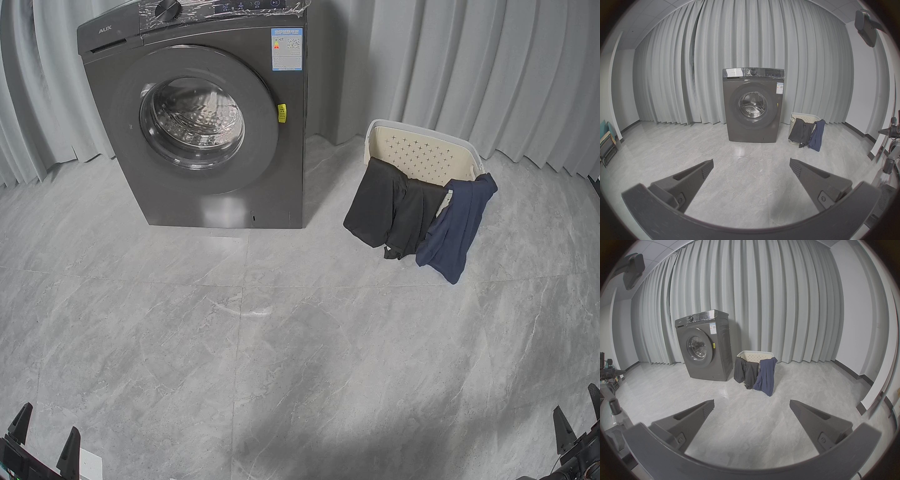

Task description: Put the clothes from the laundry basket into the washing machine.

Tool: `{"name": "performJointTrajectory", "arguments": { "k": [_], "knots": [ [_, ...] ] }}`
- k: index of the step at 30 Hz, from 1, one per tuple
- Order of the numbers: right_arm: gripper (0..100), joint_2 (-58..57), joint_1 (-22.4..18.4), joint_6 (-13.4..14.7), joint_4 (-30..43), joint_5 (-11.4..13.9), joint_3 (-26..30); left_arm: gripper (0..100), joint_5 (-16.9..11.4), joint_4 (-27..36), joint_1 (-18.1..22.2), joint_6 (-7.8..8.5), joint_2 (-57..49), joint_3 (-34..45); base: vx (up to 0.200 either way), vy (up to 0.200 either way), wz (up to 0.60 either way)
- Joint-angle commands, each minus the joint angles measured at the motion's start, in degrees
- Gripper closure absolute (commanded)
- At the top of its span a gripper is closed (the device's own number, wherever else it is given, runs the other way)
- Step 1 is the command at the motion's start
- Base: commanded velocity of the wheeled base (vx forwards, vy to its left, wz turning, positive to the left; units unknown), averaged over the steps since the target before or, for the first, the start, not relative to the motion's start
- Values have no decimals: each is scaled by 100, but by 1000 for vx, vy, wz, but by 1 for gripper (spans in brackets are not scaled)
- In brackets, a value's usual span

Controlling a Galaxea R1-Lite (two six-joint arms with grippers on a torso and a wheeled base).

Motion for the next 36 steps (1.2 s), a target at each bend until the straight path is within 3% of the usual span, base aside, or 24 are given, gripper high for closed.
{"name": "performJointTrajectory", "arguments": {
  "k": [1,32,36],
  "knots": [
    [0,-90,4,2,2,-1,101,0,11,0,11,26,-86,101,0,0,0],
    [0,-99,4,2,-7,8,101,0,11,0,2,0,-77,101,0,0,0],
    [0,-99,4,2,-7,8,101,0,11,0,2,-9,-77,101,200,0,0]
  ]
}}
